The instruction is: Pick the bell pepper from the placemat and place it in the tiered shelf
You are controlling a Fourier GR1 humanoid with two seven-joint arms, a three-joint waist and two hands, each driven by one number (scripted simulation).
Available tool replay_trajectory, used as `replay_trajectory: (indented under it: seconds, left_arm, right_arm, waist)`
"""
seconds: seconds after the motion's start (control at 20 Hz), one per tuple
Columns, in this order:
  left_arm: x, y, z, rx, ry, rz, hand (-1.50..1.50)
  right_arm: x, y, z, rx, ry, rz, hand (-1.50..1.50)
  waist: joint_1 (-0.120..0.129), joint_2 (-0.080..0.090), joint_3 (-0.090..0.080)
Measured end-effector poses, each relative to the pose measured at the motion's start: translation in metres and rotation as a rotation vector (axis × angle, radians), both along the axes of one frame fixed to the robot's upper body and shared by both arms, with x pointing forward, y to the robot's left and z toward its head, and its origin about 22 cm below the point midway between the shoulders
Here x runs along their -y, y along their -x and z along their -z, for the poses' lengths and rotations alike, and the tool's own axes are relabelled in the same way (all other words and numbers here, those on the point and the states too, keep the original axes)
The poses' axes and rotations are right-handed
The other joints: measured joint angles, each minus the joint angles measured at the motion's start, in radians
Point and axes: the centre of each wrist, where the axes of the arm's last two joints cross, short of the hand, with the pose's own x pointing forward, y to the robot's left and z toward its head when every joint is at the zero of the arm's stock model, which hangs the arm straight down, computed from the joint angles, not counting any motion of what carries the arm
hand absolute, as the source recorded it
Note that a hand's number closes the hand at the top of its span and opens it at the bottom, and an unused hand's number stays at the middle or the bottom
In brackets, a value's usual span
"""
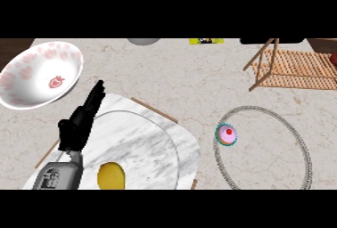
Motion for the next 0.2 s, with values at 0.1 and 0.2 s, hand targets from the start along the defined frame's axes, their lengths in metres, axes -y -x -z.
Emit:
replay_trajectory:
  seconds: [0.1,0.2]
  left_arm:
    - [0.003,0.000,-0.001,-0.001,-0.001,-0.002,0.00]
    - [0.002,-0.001,0.001,0.002,-0.002,0.001,0.00]
  right_arm:
    - [0.010,0.022,0.009,-0.037,0.010,-0.017,-1.50]
    - [0.017,0.042,0.014,-0.042,0.005,-0.035,-1.50]
  waist:
    - [-0.004,-0.001,0.001]
    - [-0.004,0.000,0.001]
